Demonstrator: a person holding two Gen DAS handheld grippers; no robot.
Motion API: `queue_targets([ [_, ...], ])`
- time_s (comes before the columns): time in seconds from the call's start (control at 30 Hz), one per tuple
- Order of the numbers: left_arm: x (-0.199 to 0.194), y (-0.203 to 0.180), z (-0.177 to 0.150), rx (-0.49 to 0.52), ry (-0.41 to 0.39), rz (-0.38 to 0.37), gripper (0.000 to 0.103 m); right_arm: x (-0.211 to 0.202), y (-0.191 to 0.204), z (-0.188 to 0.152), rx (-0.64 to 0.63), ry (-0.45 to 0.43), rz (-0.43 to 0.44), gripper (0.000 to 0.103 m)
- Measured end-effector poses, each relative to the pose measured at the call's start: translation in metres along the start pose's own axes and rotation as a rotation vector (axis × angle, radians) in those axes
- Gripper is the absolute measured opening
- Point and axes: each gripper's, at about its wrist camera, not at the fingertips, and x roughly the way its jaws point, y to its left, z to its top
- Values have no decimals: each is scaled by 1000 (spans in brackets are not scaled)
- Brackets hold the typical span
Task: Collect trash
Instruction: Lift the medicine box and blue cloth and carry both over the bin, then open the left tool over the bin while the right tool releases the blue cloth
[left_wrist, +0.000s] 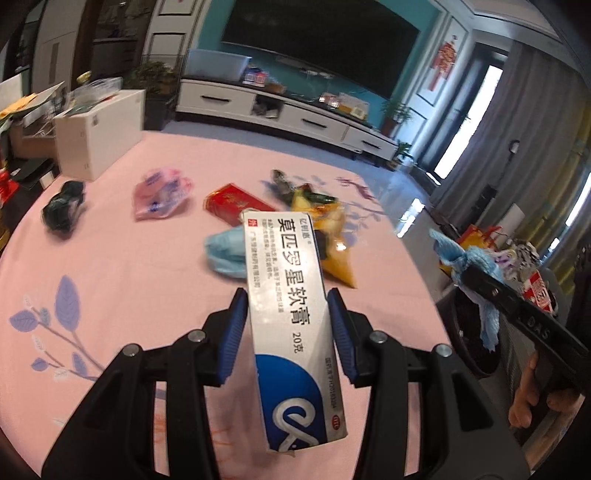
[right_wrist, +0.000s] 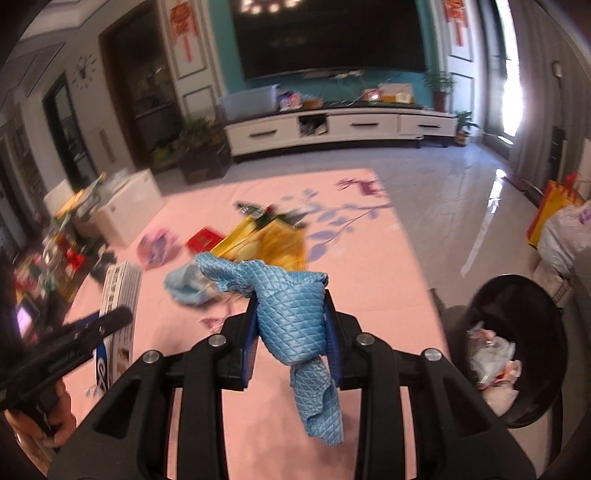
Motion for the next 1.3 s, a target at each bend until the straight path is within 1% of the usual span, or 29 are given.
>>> queue_targets([
  [0.07, 4, -25, -1, 26, 3, -41, 45, -10, -18, 4, 32, -26, -27, 32],
  [0.17, 16, -62, -4, 53, 18, -101, 45, -25, -46, 8, 84, -70, -92, 32],
  [0.27, 32, -98, -6, 77, 47, -167, 45, -39, -73, 9, 96, -114, -236, 32],
  [0.3, 40, -114, -8, 88, 61, -189, 45, -42, -86, 9, 123, -120, -264, 32],
  [0.4, 60, -150, -13, 115, 102, -229, 45, -46, -125, 7, 218, -109, -301, 32],
  [0.5, 78, -184, -20, 149, 134, -269, 45, -54, -155, 2, 266, -107, -399, 32],
  [0.53, 82, -193, -22, 159, 140, -280, 45, -55, -163, -1, 285, -104, -412, 32],
  [0.6, 93, -216, -27, 180, 161, -307, 45, -60, -186, -7, 339, -96, -426, 32],
  [0.73, 114, -249, -34, 209, 209, -363, 45, -59, -223, -19, 418, -66, -458, 32],
  [0.8, 128, -265, -38, 222, 234, -385, 45, -56, -234, -25, 451, -51, -459, 32],
  [0.97, 156, -291, -49, 228, 304, -428, 45, -48, -264, -37, 533, -9, -443, 32],
  [1.1, 182, -306, -57, 195, 374, -469, 45, -38, -281, -47, 583, 35, -447, 33],
  [1.17, 190, -314, -61, 196, 383, -477, 45, -36, -286, -51, 603, 49, -443, 33],
  [1.3, 204, -327, -70, 226, 394, -449, 45, -28, -299, -59, 661, 71, -423, 33],
])
